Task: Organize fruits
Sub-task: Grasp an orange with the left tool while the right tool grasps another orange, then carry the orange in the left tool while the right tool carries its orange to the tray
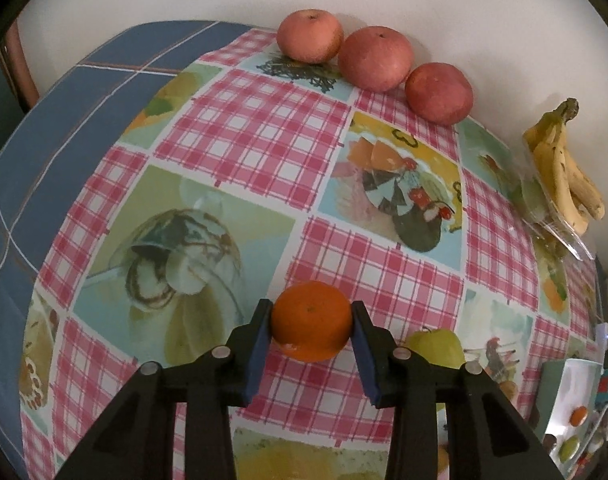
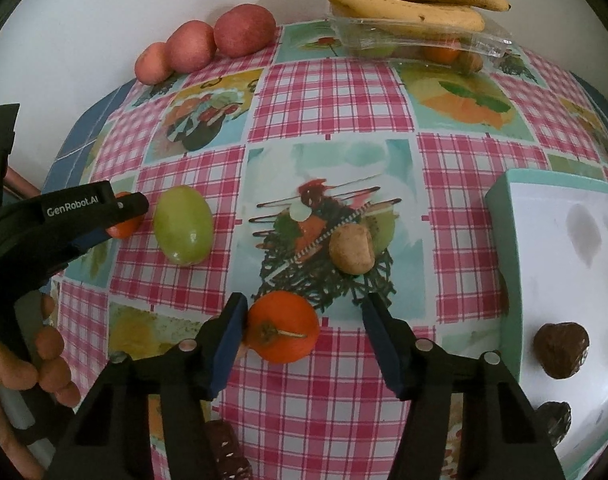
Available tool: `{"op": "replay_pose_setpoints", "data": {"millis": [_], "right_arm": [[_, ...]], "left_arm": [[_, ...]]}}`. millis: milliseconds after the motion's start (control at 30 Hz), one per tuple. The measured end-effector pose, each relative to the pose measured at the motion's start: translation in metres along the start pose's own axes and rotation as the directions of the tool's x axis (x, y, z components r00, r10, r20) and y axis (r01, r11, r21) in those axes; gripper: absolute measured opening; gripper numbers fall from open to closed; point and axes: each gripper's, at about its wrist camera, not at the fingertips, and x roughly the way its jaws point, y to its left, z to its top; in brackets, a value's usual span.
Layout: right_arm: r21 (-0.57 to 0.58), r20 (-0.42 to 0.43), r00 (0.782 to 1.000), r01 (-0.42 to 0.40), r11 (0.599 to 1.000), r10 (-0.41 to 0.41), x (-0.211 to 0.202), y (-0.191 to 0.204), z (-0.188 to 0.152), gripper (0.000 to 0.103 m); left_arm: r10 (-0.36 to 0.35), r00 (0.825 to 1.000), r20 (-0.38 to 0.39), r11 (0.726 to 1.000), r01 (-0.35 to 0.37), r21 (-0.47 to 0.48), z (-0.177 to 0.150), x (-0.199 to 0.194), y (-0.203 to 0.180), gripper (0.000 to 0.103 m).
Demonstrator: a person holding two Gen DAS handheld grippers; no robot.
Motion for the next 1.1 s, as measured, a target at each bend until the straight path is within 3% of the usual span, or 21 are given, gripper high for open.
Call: {"op": "replay_pose_setpoints", "data": {"millis": [67, 300, 567, 800, 1100], "right_arm": [[0.001, -0.001, 1.0, -0.006, 1.0, 0.006, 0.0, 0.0, -0.001, 0.059], [0.042, -0.009, 0.995, -0.099, 0.994, 0.1, -0.003, -0.003, -0.004, 0.038], [0.104, 0.016, 0.991, -0.136, 0.985, 0.135, -0.023, -0.021, -0.006, 0.037], [0.139, 0.062, 0.992, -0.122, 0.983, 0.114, -0.053, -0.05, -0.009, 0.037], [0.245, 0.143, 0.987, -0.111, 0.963, 0.077, -0.095, -0.111, -0.019, 0.037]], "left_arm": [[-0.014, 1.0, -0.006, 1.0, 0.014, -0.005, -0.004, -0.003, 0.0, 0.041], [-0.017, 0.999, -0.027, 1.0, 0.017, 0.0, -0.015, -0.009, 0.0, 0.041], [0.001, 0.999, -0.034, 1.0, 0.0, 0.023, -0.035, -0.023, -0.006, 0.04], [-0.058, 0.998, -0.017, 0.998, 0.058, -0.006, -0.05, -0.039, -0.016, 0.04], [-0.099, 0.993, 0.061, 0.995, 0.1, -0.007, -0.061, -0.079, -0.028, 0.04]]}}
